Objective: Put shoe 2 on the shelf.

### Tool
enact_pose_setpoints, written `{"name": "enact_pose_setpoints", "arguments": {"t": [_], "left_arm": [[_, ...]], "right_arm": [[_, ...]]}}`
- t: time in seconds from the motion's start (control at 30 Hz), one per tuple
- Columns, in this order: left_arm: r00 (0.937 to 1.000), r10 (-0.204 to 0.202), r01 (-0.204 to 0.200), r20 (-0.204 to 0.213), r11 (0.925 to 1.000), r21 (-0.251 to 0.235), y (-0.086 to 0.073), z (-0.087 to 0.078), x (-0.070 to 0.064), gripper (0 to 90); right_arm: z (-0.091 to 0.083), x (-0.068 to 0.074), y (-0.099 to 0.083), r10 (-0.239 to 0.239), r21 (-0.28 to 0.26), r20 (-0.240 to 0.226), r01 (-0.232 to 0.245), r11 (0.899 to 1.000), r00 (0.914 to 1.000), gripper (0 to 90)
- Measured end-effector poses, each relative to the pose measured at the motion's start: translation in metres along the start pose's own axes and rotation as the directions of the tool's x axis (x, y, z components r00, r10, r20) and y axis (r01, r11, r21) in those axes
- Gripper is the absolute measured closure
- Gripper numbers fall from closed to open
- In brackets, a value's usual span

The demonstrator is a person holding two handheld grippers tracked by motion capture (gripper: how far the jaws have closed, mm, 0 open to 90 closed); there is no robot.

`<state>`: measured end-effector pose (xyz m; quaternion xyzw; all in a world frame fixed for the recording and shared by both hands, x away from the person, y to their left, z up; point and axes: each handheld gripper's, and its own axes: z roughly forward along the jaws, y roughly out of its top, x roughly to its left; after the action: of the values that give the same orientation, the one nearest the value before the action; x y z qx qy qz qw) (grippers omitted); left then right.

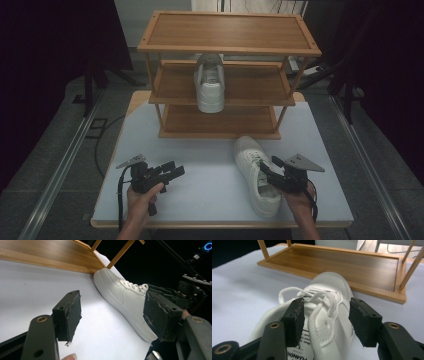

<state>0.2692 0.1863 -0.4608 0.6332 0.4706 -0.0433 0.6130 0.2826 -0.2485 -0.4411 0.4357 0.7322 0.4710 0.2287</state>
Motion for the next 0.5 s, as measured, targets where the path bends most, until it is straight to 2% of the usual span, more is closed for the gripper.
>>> {"name": "enact_pose_setpoints", "arguments": {"t": [0.07,0.17,0.27,0.37,0.5], "left_arm": [[1.0000,0.001,-0.001,-0.001,1.0000,0.002,0.000,0.000,0.000,30.3],[1.0000,-0.003,0.003,-0.006,1.0000,-0.004,0.000,-0.001,0.001,30.3],[0.9998,-0.012,0.012,-0.016,0.9998,-0.014,0.000,-0.002,0.001,30.6],[0.9998,-0.013,0.013,-0.014,0.9999,-0.011,0.000,-0.002,0.001,30.5],[0.9997,-0.022,0.022,-0.009,0.9997,-0.012,0.000,-0.002,0.001,30.5]], "right_arm": [[0.005,0.000,0.000,-0.007,0.021,0.000,0.007,1.000,1.0000,46.0],[0.010,0.001,0.000,-0.030,0.054,0.032,0.028,0.998,0.9990,47.2],[0.015,-0.003,-0.002,-0.028,0.070,0.045,0.025,0.997,0.9986,48.0],[0.018,-0.005,-0.003,0.000,0.064,0.016,-0.001,0.998,0.9999,55.1],[0.018,-0.005,-0.003,0.002,0.077,0.037,-0.005,0.997,0.9993,64.0]]}}
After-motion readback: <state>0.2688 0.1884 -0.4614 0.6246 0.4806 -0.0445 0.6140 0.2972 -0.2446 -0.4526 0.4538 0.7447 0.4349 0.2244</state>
